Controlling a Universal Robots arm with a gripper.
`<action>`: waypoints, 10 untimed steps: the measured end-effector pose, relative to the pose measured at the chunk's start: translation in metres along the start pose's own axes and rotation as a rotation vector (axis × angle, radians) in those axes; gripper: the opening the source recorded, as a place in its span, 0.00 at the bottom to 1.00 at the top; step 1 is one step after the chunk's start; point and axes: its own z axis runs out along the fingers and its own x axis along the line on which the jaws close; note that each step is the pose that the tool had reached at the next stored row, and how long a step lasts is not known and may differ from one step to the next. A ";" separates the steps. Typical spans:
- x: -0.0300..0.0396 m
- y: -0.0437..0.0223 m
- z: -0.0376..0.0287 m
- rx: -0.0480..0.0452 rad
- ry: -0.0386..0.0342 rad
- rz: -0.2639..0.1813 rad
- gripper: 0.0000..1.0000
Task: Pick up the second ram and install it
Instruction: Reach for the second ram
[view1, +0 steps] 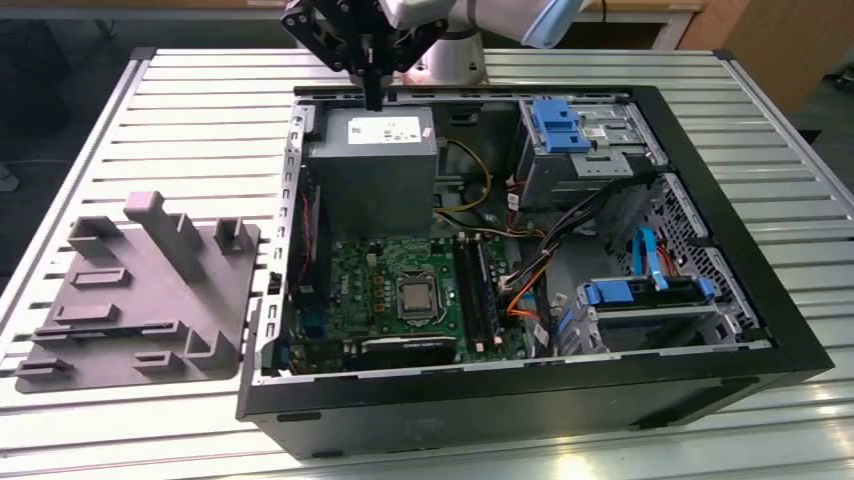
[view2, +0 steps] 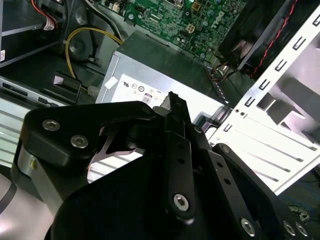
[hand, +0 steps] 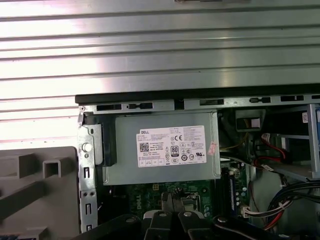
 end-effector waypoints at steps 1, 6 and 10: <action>0.0004 0.0000 0.0000 0.0000 0.0000 0.000 0.11; 0.0023 -0.0002 0.0000 0.0000 0.0000 0.000 0.11; 0.0044 -0.0004 -0.0001 -0.0001 0.0000 0.000 0.11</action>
